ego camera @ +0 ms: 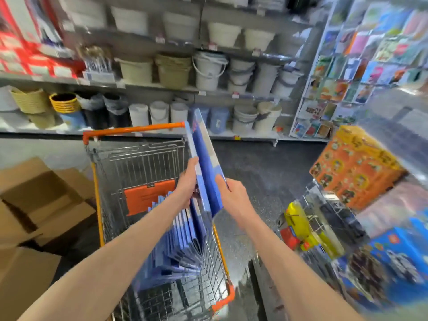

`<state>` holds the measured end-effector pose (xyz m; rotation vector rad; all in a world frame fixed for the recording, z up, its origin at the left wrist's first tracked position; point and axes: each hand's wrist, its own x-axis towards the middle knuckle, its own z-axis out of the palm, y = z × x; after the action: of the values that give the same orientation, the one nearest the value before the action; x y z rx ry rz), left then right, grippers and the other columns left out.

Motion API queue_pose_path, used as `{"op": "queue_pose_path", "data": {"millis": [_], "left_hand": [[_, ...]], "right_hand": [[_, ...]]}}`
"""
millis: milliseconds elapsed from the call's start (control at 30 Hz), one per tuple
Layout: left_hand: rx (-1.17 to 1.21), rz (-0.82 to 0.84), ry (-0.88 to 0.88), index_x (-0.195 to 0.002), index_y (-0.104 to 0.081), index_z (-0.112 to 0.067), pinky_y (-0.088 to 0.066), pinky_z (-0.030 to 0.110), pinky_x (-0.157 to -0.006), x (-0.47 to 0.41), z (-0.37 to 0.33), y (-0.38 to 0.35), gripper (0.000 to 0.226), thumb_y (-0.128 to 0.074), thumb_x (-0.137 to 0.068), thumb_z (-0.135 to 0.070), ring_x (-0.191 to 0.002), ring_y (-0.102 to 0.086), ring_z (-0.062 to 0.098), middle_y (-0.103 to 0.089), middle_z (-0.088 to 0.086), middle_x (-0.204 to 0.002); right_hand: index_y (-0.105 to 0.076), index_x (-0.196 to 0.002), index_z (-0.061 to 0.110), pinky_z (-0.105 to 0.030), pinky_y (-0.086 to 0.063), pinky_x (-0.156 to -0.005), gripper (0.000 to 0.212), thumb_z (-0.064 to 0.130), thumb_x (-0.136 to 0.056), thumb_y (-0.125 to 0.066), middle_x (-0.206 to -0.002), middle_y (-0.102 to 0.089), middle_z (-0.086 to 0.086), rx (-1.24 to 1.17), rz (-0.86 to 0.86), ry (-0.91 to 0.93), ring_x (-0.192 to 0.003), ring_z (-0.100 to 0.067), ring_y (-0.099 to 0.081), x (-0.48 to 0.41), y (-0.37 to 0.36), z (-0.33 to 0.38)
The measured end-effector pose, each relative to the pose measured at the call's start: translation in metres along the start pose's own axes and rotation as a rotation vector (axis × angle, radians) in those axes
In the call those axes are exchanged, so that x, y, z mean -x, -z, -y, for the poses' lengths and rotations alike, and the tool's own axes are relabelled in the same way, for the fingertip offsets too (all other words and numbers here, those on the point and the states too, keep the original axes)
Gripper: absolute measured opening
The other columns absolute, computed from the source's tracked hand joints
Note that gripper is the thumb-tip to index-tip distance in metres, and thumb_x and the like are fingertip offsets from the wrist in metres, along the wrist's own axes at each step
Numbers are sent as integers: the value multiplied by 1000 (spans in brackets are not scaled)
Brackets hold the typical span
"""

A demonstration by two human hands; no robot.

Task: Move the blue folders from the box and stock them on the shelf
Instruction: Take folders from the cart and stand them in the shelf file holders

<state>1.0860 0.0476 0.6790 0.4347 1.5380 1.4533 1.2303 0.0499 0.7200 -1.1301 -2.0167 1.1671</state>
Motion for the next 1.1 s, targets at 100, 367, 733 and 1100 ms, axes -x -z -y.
{"op": "queue_pose_path", "data": {"millis": [100,367,733,1100], "left_hand": [[-28,69,-124,-115,-70,-19,-54,35,-80,61,-16,-2,69,-47,-80,-75,-95,-72,32,-76,14,-101],[-33,219,-254,-123,-67,-20,-49,42,-102,174,-52,-34,70,-44,-85,-73,-110,-68,26,-72,9,-121],[-33,403,-280,-121,-68,-20,-45,53,-108,208,-71,-101,68,-39,-86,-70,-112,-67,31,-75,8,-115],[40,458,-302,-110,-70,-19,-50,49,-103,198,-88,-144,54,-42,-94,-62,-98,-70,29,-77,7,-98]], "right_hand": [[-25,-63,21,-29,-20,-54,49,37,-105,-45,-50,-26,13,-180,-29,-16,-48,-7,-24,44,24,25],[-57,-138,12,-33,-24,-114,58,50,-95,-57,-146,-49,11,-538,84,-64,-139,-5,-35,127,99,61],[-64,-125,4,-27,-56,-86,33,24,-101,-51,-119,-72,-6,-485,107,0,-112,-20,-68,171,166,55],[-64,-111,-1,-57,-41,-105,61,56,-93,-60,-116,-52,-37,-204,-34,63,-103,-42,-61,159,187,65]]}}
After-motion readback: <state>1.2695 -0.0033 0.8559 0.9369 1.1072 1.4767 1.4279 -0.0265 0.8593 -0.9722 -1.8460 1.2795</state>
